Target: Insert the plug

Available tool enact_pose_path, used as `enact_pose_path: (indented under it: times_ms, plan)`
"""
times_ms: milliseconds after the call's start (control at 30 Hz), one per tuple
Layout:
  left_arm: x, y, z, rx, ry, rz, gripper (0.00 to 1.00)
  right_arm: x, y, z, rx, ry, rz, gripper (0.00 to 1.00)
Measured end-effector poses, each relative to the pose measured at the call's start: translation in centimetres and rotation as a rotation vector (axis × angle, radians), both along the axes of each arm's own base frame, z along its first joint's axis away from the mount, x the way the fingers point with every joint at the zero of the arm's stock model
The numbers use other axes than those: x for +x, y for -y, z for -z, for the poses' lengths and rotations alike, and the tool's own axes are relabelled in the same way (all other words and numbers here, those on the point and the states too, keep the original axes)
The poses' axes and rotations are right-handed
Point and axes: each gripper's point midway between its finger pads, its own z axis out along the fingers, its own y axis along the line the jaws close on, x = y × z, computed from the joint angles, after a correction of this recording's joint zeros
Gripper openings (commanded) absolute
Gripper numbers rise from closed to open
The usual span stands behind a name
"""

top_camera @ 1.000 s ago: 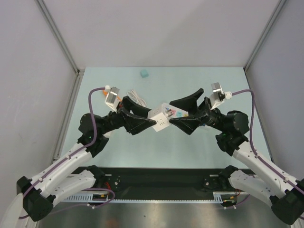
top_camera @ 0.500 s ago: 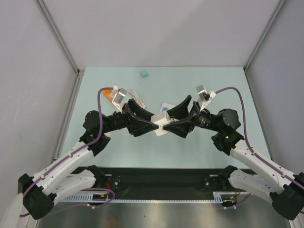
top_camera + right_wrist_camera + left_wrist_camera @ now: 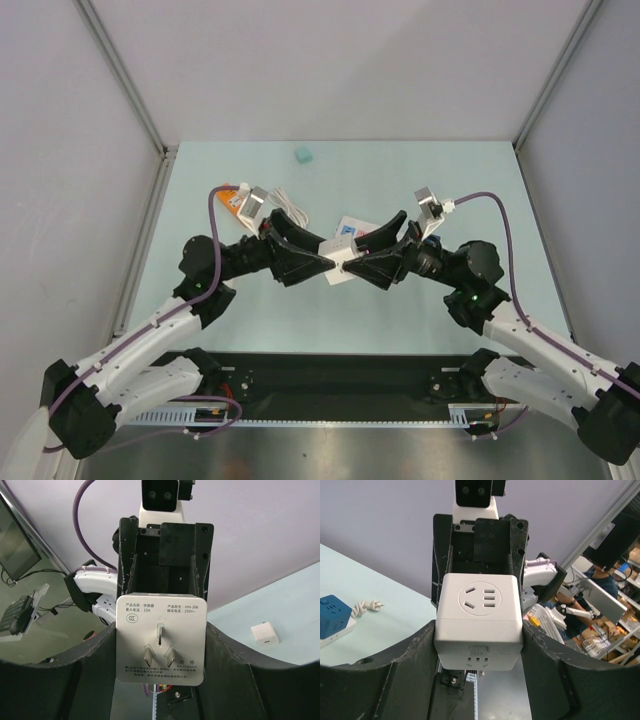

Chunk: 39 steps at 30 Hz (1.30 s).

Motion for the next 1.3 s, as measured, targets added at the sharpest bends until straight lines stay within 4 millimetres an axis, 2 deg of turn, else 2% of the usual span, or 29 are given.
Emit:
enact_pose_path:
  times_ms: [433,500,533,567,600,633,700,733,800,833,900,1000,1100,1167,1233,1300]
  plan:
    - [0.3,-0.3,-0.8,-0.060,-0.003,-0.020,0.72,0.5,-0.6,-0.5,0.089,-0.021,0.005,0.00]
    - [0.3,-0.2,-0.7,-0.061,-0.008,-0.019,0.56,0.4,-0.6,-0.4,0.096,-0.023,0.006,0.00]
    - [0.3,-0.2,-0.6,-0.063,-0.011,-0.017,0.42,0.6,-0.5,-0.4,0.099,-0.024,0.014,0.00]
    - [0.4,-0.2,-0.5,-0.063,-0.014,-0.021,0.13,0.6,-0.5,-0.3,0.098,-0.026,0.014,0.02]
    - [0.5,-0.2,-0.4,-0.063,-0.018,-0.020,0.03,0.7,-0.6,-0.2,0.098,-0.030,0.017,0.10]
    - [0.6,-0.1,-0.4,-0.064,-0.019,-0.020,0.00,0.7,-0.5,-0.2,0.100,-0.030,0.019,0.31]
    - [0.8,0.0,-0.2,-0.063,-0.027,-0.023,0.00,0.8,-0.5,-0.1,0.102,-0.036,0.023,0.58]
    - [1.0,0.1,-0.1,-0.059,-0.036,-0.025,0.00,0.9,-0.4,0.0,0.101,-0.044,0.028,0.82]
    - [1.6,0.5,0.4,-0.032,-0.055,-0.037,0.00,1.6,0.0,0.2,0.095,-0.073,0.068,0.99]
    - [2.1,0.8,0.9,-0.004,-0.070,-0.045,0.00,2.0,0.3,0.4,0.085,-0.090,0.092,1.00]
    - [3.2,1.5,1.7,0.065,-0.098,-0.073,0.00,2.6,1.4,0.6,0.068,-0.117,0.162,1.00]
    - [5.4,2.3,1.4,0.168,-0.093,-0.137,0.01,3.4,4.4,0.7,0.041,-0.149,0.312,1.00]
    - [9.0,2.7,0.6,0.273,-0.081,-0.261,0.00,3.4,7.8,-0.2,0.022,-0.165,0.467,1.00]
    - [11.8,3.1,1.0,0.367,-0.098,-0.336,0.00,3.4,10.4,-1.2,0.018,-0.184,0.587,1.00]
    - [14.7,3.9,2.0,0.464,-0.113,-0.393,0.00,3.7,12.5,-1.9,0.007,-0.202,0.693,1.00]
    - [17.5,4.6,4.6,0.596,-0.145,-0.433,0.00,4.5,13.9,-1.2,-0.037,-0.234,0.782,1.00]
